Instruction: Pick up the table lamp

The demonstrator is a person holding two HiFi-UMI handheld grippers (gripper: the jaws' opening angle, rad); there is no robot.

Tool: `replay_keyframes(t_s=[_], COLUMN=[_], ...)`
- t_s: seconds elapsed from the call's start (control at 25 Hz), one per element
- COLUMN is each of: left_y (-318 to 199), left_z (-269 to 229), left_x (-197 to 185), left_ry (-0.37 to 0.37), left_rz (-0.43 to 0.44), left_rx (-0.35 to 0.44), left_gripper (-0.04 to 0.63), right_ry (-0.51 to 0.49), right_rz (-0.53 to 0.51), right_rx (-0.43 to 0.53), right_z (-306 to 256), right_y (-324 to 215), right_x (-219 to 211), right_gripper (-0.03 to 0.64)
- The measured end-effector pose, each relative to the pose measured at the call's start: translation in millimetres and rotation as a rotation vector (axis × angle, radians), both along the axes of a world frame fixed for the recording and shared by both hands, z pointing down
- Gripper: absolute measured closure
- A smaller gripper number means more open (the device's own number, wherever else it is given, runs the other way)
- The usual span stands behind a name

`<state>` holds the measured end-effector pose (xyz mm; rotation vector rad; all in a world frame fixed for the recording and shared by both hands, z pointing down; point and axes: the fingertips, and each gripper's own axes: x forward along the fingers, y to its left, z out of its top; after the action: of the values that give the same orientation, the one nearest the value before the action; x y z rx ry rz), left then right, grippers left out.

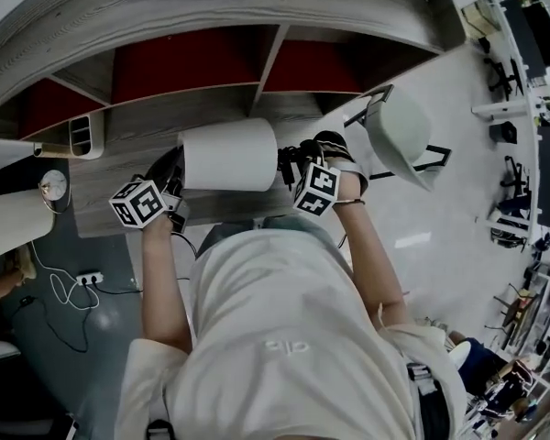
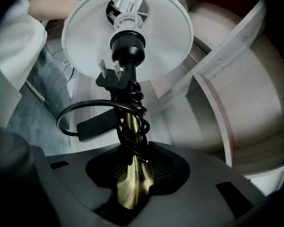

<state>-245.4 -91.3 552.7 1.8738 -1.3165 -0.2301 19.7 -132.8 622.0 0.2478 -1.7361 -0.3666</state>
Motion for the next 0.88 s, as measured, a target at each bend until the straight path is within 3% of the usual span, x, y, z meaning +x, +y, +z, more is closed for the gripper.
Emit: replay_keyframes(t_s=[0.44,0.88], left_y=[-30.7,-46.2], left_z=[-28.5,-39.6], left_x=[104.2,168.7], left_ry=[0.043,0.049], left_rz=[0.073,0.124], left_rx=[0.061,0.071], left_gripper=[0.560,0.560], right_ry=[0.032,0.043], right_rz=[0.059,0.110], right_rx=[0.058,0.064], right_z=[-48.8,-61.2], right_y=[-15.7,-18.5], right_x=[104.8,171.8], right_gripper=[0.468,0.468])
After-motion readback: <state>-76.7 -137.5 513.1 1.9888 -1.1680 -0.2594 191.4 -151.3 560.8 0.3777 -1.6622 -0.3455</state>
